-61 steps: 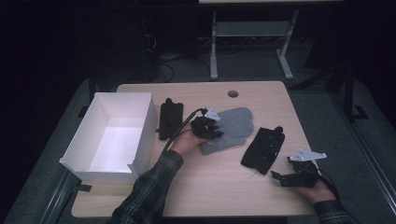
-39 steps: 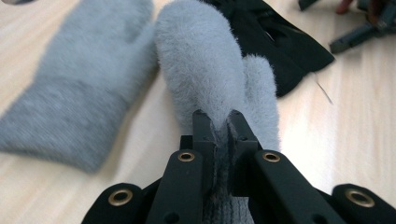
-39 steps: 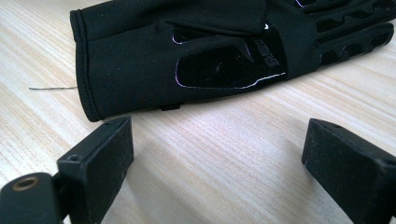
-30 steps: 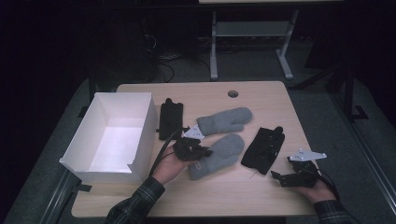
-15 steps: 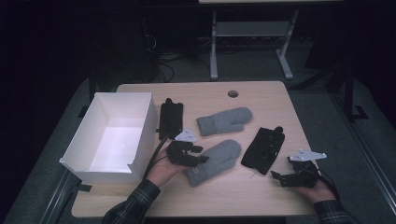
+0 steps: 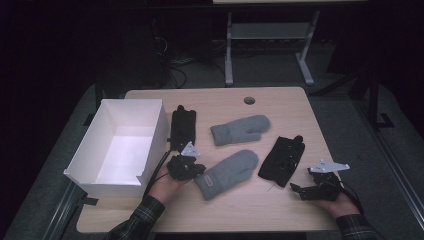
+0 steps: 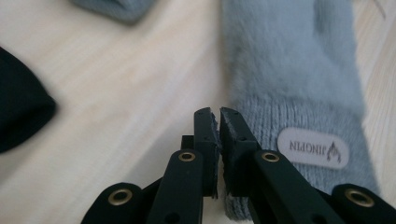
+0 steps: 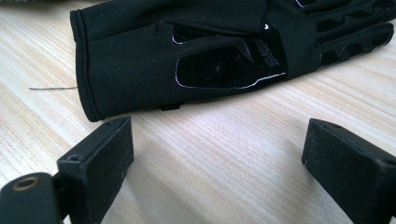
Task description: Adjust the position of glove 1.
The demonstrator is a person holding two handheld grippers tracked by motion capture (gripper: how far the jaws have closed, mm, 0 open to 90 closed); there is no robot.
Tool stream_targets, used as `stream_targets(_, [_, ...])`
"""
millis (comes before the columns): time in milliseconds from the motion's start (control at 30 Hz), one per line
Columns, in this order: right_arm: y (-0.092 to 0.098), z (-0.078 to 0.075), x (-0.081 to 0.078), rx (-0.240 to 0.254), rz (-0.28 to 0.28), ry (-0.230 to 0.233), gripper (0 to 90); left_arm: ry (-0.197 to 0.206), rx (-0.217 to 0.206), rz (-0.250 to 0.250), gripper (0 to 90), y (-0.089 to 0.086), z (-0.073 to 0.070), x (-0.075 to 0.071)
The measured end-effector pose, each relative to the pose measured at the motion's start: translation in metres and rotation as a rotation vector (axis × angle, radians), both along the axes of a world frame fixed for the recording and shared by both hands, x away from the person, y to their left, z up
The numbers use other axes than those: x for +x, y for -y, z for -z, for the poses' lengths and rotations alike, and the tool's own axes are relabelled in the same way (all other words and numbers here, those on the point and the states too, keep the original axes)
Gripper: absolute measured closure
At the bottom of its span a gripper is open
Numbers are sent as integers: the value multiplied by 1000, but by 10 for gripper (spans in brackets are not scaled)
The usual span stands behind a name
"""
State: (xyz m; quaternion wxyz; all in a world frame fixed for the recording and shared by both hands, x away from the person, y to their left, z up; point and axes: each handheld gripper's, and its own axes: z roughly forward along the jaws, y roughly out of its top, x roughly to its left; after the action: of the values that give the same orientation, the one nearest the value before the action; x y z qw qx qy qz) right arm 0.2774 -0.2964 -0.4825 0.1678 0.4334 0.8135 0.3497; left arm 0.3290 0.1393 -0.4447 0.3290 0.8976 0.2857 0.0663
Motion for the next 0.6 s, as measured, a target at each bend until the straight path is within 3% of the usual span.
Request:
stream_targets(233, [0,0,0,0,1,-1,86,-4,-5,89,850,14,-1,-12])
stream_targets(433, [0,0,0,0,0,0,86,-7,-18,118,841,25,0,-19])
stream_targets(533, [0,0,0,0,0,0,86,-17,-23,114,771,23,-1,-15])
stream_targets(600, [0,0,0,0,1,-1,86,-7,-32,104,668,24,-3,-12])
